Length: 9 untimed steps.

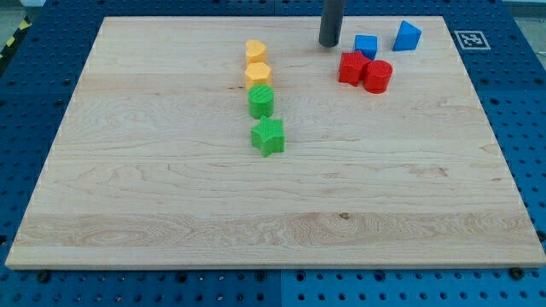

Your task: Push the blue triangle to the top right side of the board

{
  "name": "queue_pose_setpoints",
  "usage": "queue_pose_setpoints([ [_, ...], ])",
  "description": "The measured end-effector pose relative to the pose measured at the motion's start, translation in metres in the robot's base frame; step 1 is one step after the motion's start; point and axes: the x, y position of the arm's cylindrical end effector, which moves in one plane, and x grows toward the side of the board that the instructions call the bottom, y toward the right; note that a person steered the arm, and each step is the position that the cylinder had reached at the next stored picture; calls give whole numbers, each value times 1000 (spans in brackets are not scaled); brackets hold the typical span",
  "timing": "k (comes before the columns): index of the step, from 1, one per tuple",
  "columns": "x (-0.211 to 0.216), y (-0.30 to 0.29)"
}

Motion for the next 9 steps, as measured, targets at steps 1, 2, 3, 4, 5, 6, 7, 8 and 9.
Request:
queue_pose_setpoints([
  [1, 12, 0],
  [2, 29, 4],
  [3, 50, 31],
  [4, 52, 46],
  [5, 51, 24],
  [6, 38, -9],
  [7, 21, -9],
  [8, 21, -8],
  [9, 21, 9],
])
